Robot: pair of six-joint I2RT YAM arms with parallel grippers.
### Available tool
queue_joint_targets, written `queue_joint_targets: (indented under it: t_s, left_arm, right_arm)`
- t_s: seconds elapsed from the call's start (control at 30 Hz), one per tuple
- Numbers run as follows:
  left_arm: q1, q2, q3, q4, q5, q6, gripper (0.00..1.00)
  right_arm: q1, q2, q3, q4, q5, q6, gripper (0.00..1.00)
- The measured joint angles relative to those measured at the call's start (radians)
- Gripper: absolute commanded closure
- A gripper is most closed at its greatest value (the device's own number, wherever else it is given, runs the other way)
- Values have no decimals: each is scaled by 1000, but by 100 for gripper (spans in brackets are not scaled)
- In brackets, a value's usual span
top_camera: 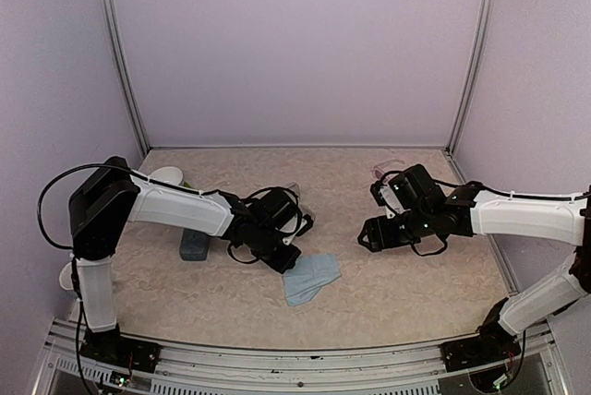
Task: Organize the sunglasses
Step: Pick up the glasses cleaning cloth from the center of the board.
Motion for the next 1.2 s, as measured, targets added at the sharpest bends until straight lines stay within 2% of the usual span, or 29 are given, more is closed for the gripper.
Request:
queue_joint_targets:
  t_s: [0.27,0.5,0.63,0.87,1.07,1.2]
  left_arm:
    - [-5,-30,-54,51,3,-48,100]
    - [8,-36,-62,50,27,-67,100]
    - [13,-36,-62,50,35,-68,100]
    - [18,-36,-62,50,47,-70,100]
    - [22,-36,-62,50,56,-70,100]
    - [23,-36,-62,50,61,-70,100]
  right_arm:
    - [0,29,-2,68,-87,-71,36]
    - [0,251,96,88,-132,-180,43]
    - [0,367,183,83,-140,-219,48]
    - [0,479,279,75,-180,-249,56]
    - [6,535,292,77,-231,-250,63]
    - [8,557,306,93,-257,-243,73]
